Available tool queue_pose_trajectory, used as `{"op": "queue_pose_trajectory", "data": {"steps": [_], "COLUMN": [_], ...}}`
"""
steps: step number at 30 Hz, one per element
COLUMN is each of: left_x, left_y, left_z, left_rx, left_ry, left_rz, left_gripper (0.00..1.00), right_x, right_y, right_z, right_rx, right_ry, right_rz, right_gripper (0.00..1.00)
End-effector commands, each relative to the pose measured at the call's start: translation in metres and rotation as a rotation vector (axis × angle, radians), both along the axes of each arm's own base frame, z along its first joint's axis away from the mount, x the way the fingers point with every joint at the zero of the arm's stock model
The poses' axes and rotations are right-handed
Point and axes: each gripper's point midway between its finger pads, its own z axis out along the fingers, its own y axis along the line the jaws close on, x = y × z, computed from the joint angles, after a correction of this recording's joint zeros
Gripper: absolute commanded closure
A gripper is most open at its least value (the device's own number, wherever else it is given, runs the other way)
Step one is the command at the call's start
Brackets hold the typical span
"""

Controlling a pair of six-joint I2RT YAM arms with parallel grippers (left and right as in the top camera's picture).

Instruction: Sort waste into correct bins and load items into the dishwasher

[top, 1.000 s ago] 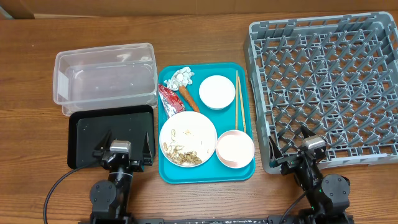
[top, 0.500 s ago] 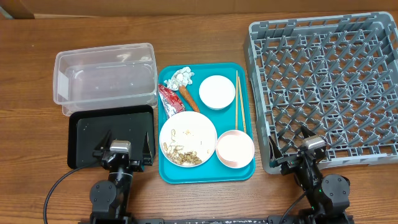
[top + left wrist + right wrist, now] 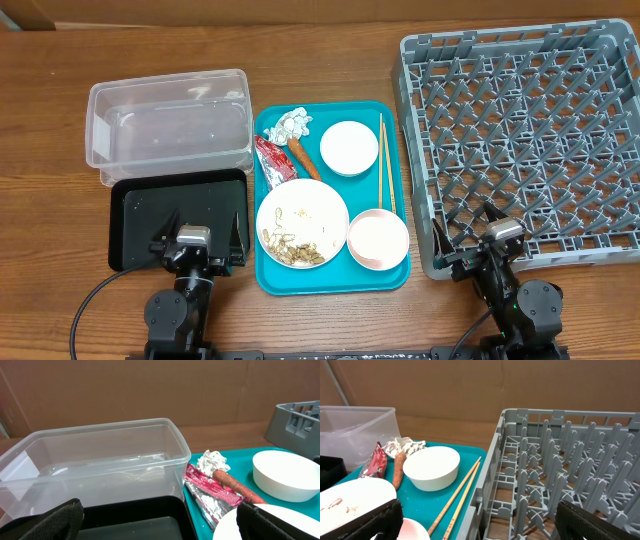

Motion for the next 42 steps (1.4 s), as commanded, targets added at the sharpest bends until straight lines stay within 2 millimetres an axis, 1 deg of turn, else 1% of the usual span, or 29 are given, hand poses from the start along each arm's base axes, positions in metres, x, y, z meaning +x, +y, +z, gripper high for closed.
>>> {"op": "queue_pose_trajectory", "data": {"steps": [1, 6, 11, 13, 16, 18, 20, 22, 24, 28, 29, 31, 33, 35, 38, 42], "left_x": [0.000, 0.000, -0.001, -0.002, -0.006, -0.011, -0.016, -0.020, -0.026, -0.034, -0.035, -0.034, -0.029, -0.022, -0.011, 0.003], "left_y": [0.000, 0.000, -0.013, -0.021, -0.036, -0.049, -0.055, -0.055, -0.056, -0.055, -0.055, -0.056, -0.058, -0.065, -0.079, -0.089], "left_z": [0.000, 0.000, 0.006, 0.012, 0.022, 0.036, 0.055, 0.072, 0.090, 0.129, 0.140, 0.156, 0.169, 0.178, 0.186, 0.187], "left_rx": [-0.019, -0.019, -0.063, -0.081, -0.124, -0.173, -0.216, -0.249, -0.247, -0.189, -0.178, -0.184, -0.192, -0.173, -0.171, -0.230], "left_ry": [-0.005, -0.005, -0.022, -0.045, -0.074, -0.116, -0.157, -0.181, -0.199, -0.208, -0.196, -0.140, -0.053, 0.045, 0.209, 0.438], "left_rz": [-0.003, -0.003, -0.076, -0.122, -0.211, -0.292, -0.336, -0.343, -0.353, -0.349, -0.348, -0.343, -0.346, -0.385, -0.464, -0.501], "left_gripper": [0.00, 0.00, 0.00, 0.00, 0.00, 0.00, 0.00, 0.00, 0.00, 0.00, 0.00, 0.00, 0.00, 0.00, 0.00, 0.00], "right_x": [0.000, 0.000, -0.001, -0.003, -0.010, -0.012, -0.015, -0.018, -0.022, -0.026, -0.025, -0.023, -0.017, -0.009, 0.002, 0.014], "right_y": [0.000, 0.000, 0.002, 0.010, 0.028, 0.030, 0.029, 0.029, 0.028, 0.023, 0.022, 0.022, 0.023, 0.024, 0.026, 0.029], "right_z": [0.001, 0.003, 0.004, 0.011, 0.030, 0.047, 0.061, 0.075, 0.091, 0.119, 0.124, 0.131, 0.137, 0.139, 0.139, 0.141], "right_rx": [0.000, 0.001, 0.009, 0.021, 0.053, 0.155, 0.214, 0.249, 0.263, 0.256, 0.254, 0.249, 0.242, 0.231, 0.215, 0.192], "right_ry": [-0.011, -0.016, -0.020, -0.048, -0.114, -0.141, -0.150, -0.160, -0.177, -0.170, -0.146, -0.082, 0.007, 0.111, 0.257, 0.424], "right_rz": [-0.002, -0.002, 0.013, 0.059, 0.170, 0.182, 0.182, 0.185, 0.187, 0.161, 0.150, 0.141, 0.131, 0.118, 0.101, 0.090], "right_gripper": [0.00, 0.00, 0.00, 0.00, 0.00, 0.00, 0.00, 0.00, 0.00, 0.00, 0.00, 0.00, 0.00, 0.00, 0.00, 0.00]}}
